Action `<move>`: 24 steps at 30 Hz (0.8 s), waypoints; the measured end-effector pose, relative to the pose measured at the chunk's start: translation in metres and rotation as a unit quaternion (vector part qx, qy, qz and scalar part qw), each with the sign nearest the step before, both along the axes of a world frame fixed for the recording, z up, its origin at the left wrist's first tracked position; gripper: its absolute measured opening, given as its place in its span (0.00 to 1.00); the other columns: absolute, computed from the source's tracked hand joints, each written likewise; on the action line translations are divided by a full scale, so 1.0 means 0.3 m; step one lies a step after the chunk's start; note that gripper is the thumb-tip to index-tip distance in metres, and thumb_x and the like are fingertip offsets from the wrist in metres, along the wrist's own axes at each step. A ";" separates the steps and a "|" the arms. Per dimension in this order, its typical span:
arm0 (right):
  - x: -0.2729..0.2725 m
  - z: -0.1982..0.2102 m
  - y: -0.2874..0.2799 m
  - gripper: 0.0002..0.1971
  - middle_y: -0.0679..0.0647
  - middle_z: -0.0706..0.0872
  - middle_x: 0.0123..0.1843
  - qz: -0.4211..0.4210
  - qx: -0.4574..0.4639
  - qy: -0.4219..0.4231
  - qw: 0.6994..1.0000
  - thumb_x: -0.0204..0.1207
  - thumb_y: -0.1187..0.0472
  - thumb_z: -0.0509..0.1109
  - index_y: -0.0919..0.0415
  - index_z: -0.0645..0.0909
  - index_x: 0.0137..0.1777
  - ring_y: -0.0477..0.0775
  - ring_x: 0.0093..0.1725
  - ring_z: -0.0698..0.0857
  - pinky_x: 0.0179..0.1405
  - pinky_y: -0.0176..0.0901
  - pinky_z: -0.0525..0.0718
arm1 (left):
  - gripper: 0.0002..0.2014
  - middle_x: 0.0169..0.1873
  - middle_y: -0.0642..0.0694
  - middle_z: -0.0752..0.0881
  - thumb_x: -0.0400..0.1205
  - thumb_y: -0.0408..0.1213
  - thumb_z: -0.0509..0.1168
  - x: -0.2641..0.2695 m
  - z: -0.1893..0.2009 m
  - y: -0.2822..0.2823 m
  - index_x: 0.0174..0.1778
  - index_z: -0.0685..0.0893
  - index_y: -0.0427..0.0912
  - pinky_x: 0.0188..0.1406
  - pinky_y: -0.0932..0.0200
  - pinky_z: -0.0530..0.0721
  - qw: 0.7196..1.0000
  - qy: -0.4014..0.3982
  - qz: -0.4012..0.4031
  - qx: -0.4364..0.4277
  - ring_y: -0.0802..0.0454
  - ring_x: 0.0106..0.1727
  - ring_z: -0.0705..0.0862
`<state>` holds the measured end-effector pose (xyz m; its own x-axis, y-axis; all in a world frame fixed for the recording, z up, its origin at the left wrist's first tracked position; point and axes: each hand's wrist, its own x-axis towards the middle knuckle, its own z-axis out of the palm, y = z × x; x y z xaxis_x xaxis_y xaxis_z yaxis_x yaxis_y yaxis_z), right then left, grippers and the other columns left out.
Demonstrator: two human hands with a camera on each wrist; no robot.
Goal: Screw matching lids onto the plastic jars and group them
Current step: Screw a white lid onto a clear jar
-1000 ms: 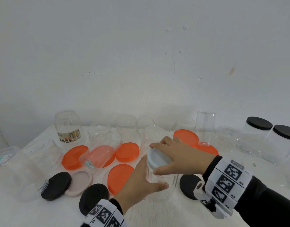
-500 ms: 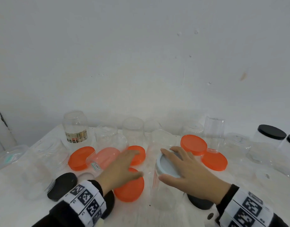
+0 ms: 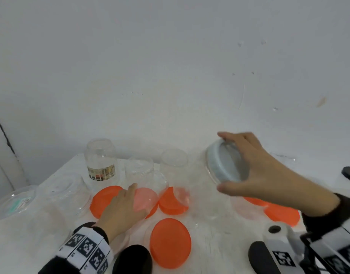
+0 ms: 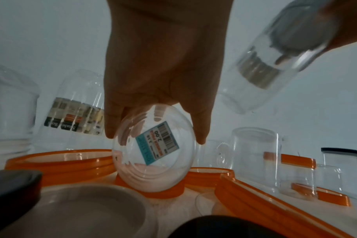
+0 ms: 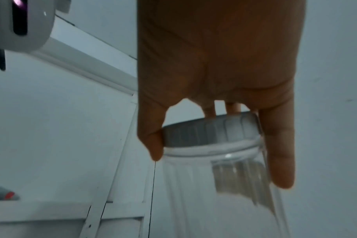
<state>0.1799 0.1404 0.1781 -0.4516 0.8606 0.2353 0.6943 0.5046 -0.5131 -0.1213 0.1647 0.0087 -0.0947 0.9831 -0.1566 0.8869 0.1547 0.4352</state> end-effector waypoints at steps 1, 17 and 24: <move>-0.037 0.006 0.037 0.47 0.30 0.60 0.64 -0.010 0.023 0.015 1.000 0.55 0.38 0.78 0.32 0.57 0.74 0.22 0.61 0.66 0.48 0.10 0.68 | 0.45 0.76 0.42 0.66 0.76 0.59 0.65 -0.002 0.001 -0.002 0.83 0.48 0.50 0.70 0.50 0.73 1.000 -0.005 0.000 -0.001 0.43 0.75 0.69; -0.558 -0.177 0.582 0.44 0.53 0.60 0.75 -0.011 0.089 -0.054 0.994 0.66 0.56 0.80 0.50 0.59 0.79 0.65 0.69 0.65 0.60 0.56 0.77 | 0.32 0.58 0.62 0.76 0.67 0.65 0.73 -0.158 0.077 -0.169 0.66 0.69 0.67 0.50 0.64 0.70 0.929 -0.322 0.158 0.094 0.66 0.54 0.76; -0.637 -0.191 0.635 0.39 0.55 0.62 0.74 -0.046 0.063 -0.124 0.989 0.69 0.55 0.77 0.50 0.61 0.78 0.66 0.69 0.65 0.61 0.62 0.79 | 0.33 0.50 0.62 0.81 0.65 0.71 0.70 -0.193 0.065 -0.187 0.60 0.72 0.59 0.43 0.63 0.79 0.890 -0.387 0.223 0.089 0.60 0.51 0.81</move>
